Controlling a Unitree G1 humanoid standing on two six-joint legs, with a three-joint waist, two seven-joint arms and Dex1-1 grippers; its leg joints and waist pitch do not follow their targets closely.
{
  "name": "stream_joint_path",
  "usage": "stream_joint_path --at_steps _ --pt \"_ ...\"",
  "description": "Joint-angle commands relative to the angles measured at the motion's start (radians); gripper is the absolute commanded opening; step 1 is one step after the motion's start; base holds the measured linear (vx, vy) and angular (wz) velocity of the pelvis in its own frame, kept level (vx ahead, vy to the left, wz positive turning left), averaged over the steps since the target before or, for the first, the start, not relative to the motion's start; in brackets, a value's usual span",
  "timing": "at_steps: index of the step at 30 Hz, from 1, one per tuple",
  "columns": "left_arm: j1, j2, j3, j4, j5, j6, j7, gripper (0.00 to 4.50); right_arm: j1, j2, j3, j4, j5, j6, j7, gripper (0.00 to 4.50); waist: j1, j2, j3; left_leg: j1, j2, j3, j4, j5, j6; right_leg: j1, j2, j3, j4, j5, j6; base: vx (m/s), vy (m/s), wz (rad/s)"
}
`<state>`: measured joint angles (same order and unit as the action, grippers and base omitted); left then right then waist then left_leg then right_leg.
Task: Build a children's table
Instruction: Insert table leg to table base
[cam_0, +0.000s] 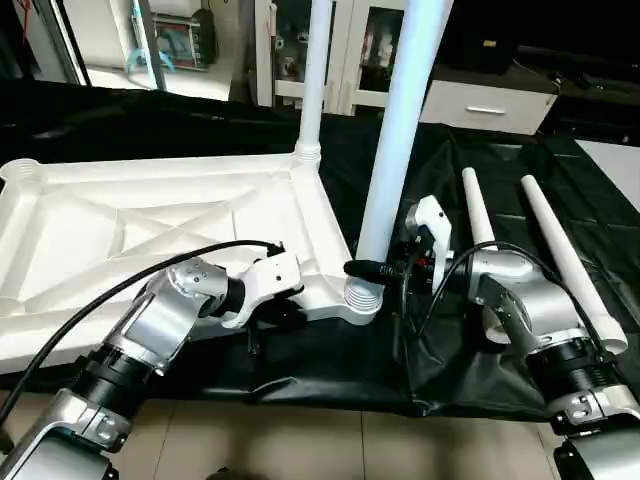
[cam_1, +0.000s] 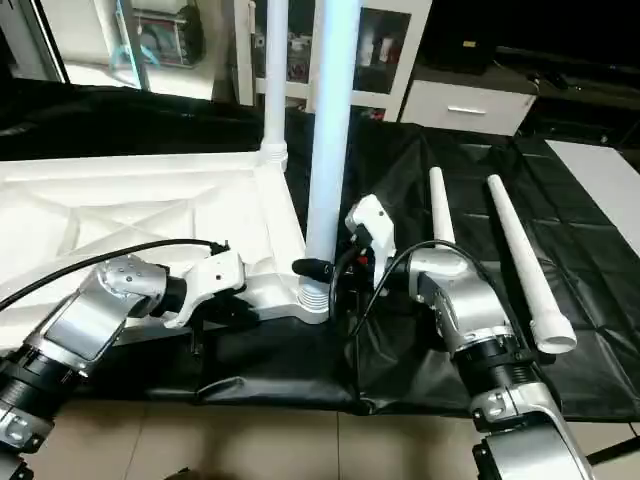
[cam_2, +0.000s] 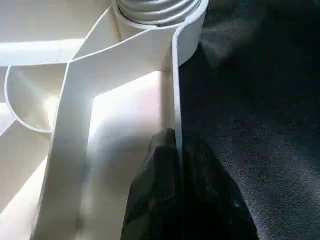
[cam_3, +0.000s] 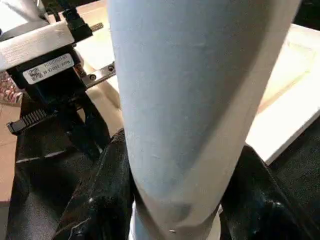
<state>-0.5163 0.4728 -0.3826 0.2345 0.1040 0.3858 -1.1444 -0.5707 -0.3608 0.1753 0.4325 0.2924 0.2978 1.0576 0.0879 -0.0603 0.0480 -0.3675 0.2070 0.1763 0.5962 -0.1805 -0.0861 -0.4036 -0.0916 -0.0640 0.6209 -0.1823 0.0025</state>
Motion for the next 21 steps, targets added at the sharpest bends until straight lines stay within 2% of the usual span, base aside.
stream_joint_path --at_steps 1,11,17,21 --pt "-0.015 -0.007 -0.034 -0.018 -0.01 -0.02 -0.026 0.0 0.01 0.002 0.023 0.032 -0.031 -0.001 -0.002 1.86 0.0 0.006 -0.063 0.013 0.023 0.0 -0.076 -0.194 0.005 0.044 -0.047 0.039 -0.063 -0.152 -0.224 0.0 0.0 0.0" --pt "-0.014 -0.01 -0.032 -0.017 -0.011 -0.02 -0.022 0.0 0.043 0.026 -0.025 0.06 -0.014 -0.002 -0.052 1.86 -0.001 0.008 -0.062 0.015 0.023 -0.001 -0.079 -0.224 -0.004 0.042 -0.047 0.04 -0.067 -0.171 -0.218 0.0 0.0 0.0" --pt "-0.011 -0.009 -0.029 -0.021 -0.016 -0.016 -0.023 0.0 0.074 0.039 -0.074 0.086 0.006 0.004 -0.086 1.86 -0.002 0.007 -0.062 0.015 0.024 -0.003 -0.082 -0.249 -0.011 0.042 -0.047 0.039 -0.069 -0.19 -0.214 0.0 0.0 0.0" --pt "-0.011 -0.009 -0.027 -0.02 -0.017 -0.016 -0.023 0.0 0.083 0.042 -0.094 0.086 0.02 0.018 -0.094 1.86 -0.002 0.006 -0.063 0.015 0.024 -0.003 -0.081 -0.243 -0.01 0.042 -0.047 0.04 -0.068 -0.175 -0.218 0.0 0.0 0.0"
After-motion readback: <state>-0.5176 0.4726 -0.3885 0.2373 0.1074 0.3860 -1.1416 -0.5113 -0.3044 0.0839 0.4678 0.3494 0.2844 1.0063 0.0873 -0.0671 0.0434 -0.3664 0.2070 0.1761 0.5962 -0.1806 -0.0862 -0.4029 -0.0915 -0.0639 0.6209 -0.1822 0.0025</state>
